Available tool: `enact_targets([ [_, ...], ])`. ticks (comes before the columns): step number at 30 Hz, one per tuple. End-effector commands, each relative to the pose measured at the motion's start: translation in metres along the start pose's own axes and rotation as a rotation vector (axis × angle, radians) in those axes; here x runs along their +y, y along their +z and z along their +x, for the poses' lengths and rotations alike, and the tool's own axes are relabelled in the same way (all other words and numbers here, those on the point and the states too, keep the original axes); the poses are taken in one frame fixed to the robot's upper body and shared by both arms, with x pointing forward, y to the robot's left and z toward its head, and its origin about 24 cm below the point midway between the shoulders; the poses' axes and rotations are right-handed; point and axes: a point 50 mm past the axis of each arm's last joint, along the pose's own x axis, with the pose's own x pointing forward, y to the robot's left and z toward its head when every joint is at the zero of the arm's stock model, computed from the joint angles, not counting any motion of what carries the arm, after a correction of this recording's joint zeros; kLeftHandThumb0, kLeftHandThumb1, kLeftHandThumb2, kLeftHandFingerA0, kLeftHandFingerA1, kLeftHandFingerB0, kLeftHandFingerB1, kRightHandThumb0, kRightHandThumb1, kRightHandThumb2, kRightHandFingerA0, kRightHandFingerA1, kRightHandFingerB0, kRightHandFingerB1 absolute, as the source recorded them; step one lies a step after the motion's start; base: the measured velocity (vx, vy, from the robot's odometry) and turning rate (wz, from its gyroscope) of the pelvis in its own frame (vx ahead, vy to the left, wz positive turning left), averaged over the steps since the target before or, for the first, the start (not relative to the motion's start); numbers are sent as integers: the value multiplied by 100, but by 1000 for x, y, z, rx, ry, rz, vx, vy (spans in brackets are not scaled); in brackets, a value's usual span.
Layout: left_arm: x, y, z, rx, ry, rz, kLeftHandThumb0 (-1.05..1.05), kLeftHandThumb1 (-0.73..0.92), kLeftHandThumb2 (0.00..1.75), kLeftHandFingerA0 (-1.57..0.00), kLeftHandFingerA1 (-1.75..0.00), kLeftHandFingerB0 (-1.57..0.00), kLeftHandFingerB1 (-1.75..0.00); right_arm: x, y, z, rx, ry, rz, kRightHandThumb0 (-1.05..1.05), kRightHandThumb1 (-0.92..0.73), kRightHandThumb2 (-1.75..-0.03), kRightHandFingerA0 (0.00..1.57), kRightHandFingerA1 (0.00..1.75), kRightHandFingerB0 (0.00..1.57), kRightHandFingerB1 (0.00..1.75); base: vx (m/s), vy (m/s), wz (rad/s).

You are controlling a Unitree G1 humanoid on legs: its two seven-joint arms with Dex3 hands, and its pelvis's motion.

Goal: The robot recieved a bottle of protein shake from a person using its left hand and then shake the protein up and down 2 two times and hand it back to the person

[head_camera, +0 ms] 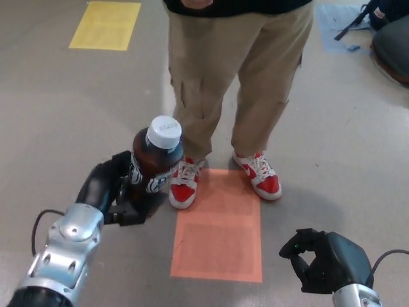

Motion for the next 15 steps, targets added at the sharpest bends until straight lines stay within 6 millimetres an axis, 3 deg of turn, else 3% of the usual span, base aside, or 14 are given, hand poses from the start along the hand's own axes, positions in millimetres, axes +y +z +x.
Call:
enact_targets([
  [1, 31, 91, 5, -386, 73, -111, -17, 86, 65, -106, -84, -72, -85, -6, -4, 2, 14, -10, 6, -47, -57, -104, 95, 85, 94, 70, 0, 0, 0],
  [2, 38, 112, 1, -443, 90, -173, -18, 84, 65, -101, -92, -74, -84, -5, -4, 2, 12, -1, 10, -44, -52, -110, 90, 91, 93, 70, 0, 0, 0],
  [3, 39, 117, -2, -464, 96, -202, -15, 84, 64, -105, -93, -74, -83, -4, -3, 1, 10, 2, 14, -44, -53, -110, 92, 91, 93, 70, 0, 0, 0],
  [5, 32, 104, -2, -433, 92, -188, -14, 84, 65, -107, -85, -72, -79, -5, -3, 2, 6, 0, 16, -45, -54, -108, 92, 92, 93, 71, 0, 0, 0],
  [6, 21, 71, 1, -316, 64, -132, -20, 85, 65, -104, -76, -70, -77, -5, -2, 2, 2, -2, 13, -48, -59, -104, 94, 88, 94, 69, 0, 0, 0],
  [7, 15, 53, 1, -246, 44, -105, -20, 85, 65, -104, -76, -70, -77, -4, -2, 2, -1, -2, 12, -48, -59, -104, 94, 88, 94, 69, 0, 0, 0],
  [9, -4, -8, -5, -43, -3, -42, -17, 83, 65, -108, -73, -73, -79, -2, -2, 1, 7, 5, 18, -49, -53, -113, 89, 90, 89, 79, 0, 0, 0],
  [10, -11, -29, -8, 21, -22, -3, -16, 82, 65, -110, -72, -75, -81, -1, -2, 1, 19, 15, 21, -50, -53, -112, 86, 85, 88, 78, 0, 0, 0],
  [11, -13, -35, -10, 34, -33, 5, -18, 84, 65, -110, -74, -76, -82, -2, -3, 1, 20, 14, 22, -49, -58, -103, 90, 82, 93, 69, 0, 0, 0],
  [13, -9, -15, -2, -4, -33, 9, -23, 86, 65, -107, -76, -72, -77, -6, -2, 3, 13, -1, 19, -47, -58, -102, 93, 88, 95, 68, 0, 0, 0],
  [15, 1, 21, 4, -121, -23, -45, -22, 85, 65, -106, -76, -71, -82, -7, -3, 4, 2, -6, -5, -47, -59, -102, 94, 87, 93, 69, 0, 0, 7],
])
